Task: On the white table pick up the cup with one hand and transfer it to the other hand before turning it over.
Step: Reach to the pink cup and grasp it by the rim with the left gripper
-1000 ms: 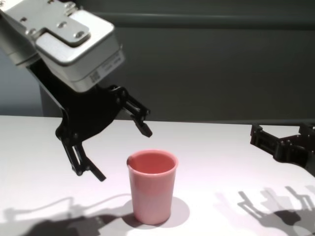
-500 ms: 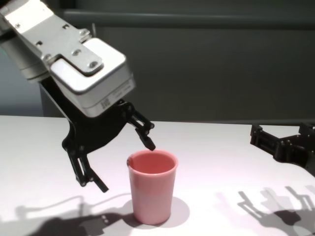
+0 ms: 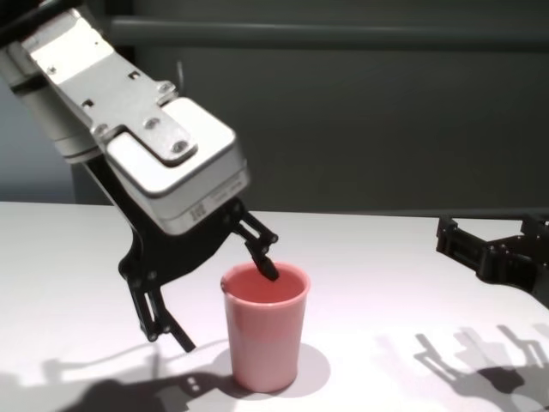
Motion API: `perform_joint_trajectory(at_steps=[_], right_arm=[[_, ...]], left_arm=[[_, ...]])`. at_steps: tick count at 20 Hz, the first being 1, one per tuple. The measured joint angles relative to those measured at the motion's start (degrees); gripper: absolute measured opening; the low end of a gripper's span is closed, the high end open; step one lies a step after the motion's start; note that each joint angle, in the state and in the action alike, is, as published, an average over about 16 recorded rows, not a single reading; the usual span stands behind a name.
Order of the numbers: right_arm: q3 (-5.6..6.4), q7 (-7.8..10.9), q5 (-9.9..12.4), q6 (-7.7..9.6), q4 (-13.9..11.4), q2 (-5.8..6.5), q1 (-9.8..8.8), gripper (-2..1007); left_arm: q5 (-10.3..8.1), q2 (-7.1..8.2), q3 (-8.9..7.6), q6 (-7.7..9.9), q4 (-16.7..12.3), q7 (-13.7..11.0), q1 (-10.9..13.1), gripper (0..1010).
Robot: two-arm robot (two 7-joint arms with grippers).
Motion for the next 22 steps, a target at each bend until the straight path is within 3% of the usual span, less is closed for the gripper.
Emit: perform_joint_trajectory(at_steps=[22], right_arm=[[0.00, 0.00, 0.0, 0.00, 0.0, 0.00, 0.00, 1002]], left_arm=[[0.79, -1.09, 3.87, -0.68, 3.6, 2.1, -1.2, 1001]])
